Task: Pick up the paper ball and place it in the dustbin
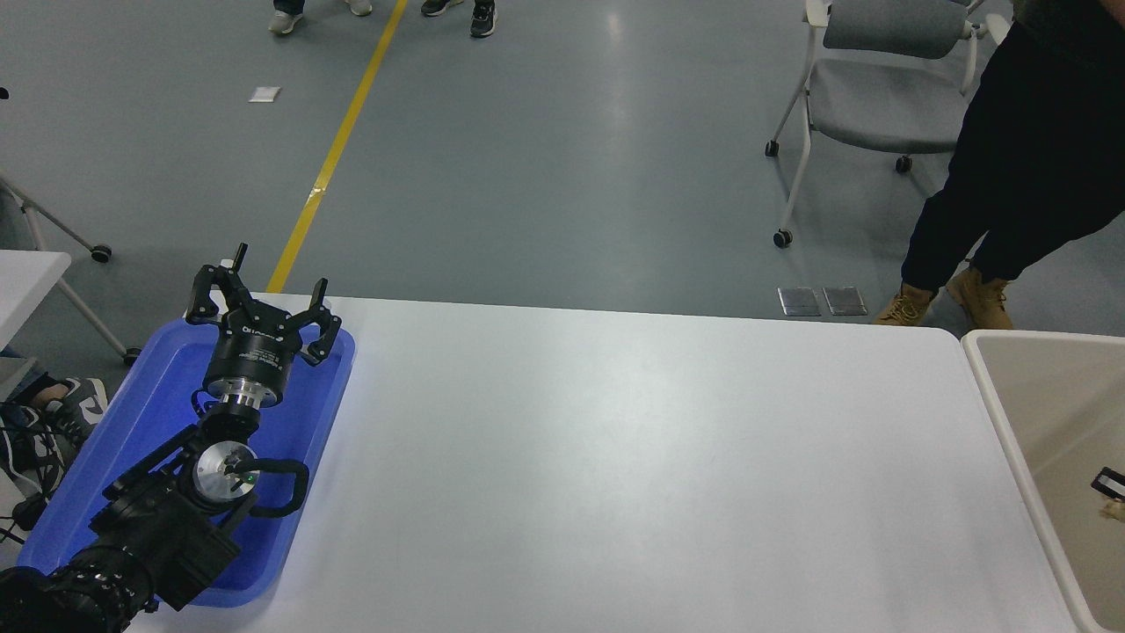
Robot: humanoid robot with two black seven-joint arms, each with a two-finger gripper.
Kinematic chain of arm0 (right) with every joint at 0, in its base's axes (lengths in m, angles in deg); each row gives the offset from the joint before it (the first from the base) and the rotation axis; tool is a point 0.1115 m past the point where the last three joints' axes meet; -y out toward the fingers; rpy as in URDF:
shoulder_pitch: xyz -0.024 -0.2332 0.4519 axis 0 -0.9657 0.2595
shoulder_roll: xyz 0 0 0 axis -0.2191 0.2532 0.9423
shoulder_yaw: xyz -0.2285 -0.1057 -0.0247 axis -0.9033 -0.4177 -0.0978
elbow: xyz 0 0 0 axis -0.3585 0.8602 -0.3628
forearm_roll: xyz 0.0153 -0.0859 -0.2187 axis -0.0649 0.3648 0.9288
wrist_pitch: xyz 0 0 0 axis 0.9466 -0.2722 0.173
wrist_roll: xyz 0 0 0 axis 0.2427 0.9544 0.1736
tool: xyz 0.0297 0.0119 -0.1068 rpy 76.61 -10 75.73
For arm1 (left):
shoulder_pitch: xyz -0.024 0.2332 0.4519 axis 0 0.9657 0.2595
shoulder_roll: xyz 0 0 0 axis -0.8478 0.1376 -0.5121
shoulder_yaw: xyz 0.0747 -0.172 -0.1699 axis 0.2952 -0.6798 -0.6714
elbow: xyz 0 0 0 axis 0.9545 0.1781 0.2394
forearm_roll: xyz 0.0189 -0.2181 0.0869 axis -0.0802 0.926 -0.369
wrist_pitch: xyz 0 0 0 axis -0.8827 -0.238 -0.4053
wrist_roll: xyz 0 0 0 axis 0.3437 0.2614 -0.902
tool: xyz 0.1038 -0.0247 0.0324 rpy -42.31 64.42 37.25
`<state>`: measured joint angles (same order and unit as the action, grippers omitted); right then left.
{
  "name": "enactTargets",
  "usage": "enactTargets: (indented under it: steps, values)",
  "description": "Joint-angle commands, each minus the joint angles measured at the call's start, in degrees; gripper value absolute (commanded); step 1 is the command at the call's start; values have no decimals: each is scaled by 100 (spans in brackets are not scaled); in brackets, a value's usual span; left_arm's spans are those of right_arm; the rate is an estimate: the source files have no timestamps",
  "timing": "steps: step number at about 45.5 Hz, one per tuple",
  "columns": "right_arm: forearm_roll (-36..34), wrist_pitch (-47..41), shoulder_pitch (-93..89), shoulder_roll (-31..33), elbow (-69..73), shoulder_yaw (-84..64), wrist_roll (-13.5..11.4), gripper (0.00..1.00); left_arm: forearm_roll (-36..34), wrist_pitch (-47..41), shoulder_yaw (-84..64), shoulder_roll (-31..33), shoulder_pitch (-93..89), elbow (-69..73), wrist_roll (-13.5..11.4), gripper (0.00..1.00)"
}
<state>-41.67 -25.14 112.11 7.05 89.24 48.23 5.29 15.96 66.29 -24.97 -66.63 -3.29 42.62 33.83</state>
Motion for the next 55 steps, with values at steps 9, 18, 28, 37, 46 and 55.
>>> enactTargets:
  steps: [9,18,28,37,46,55]
  values:
    - [-4,145,127,18,5,154,9,100,-2,2,0,0,-2,0,0,100]
    - [-4,74,373,53,93,320,9,100,-2,2,0,0,-2,0,0,100]
    - [-4,66,1102,185,119,584,9,100,-2,2,0,0,7,0,0,100]
    - [-4,66,1805,440,427,2146,18,100,-2,-7,0,0,7,0,0,100]
    - [14,66,2052,598,919,5143,18,100,7,2,0,0,-2,0,0,100]
    - [49,66,2140,642,1323,6244,62,100,-2,-7,0,0,7,0,0,100]
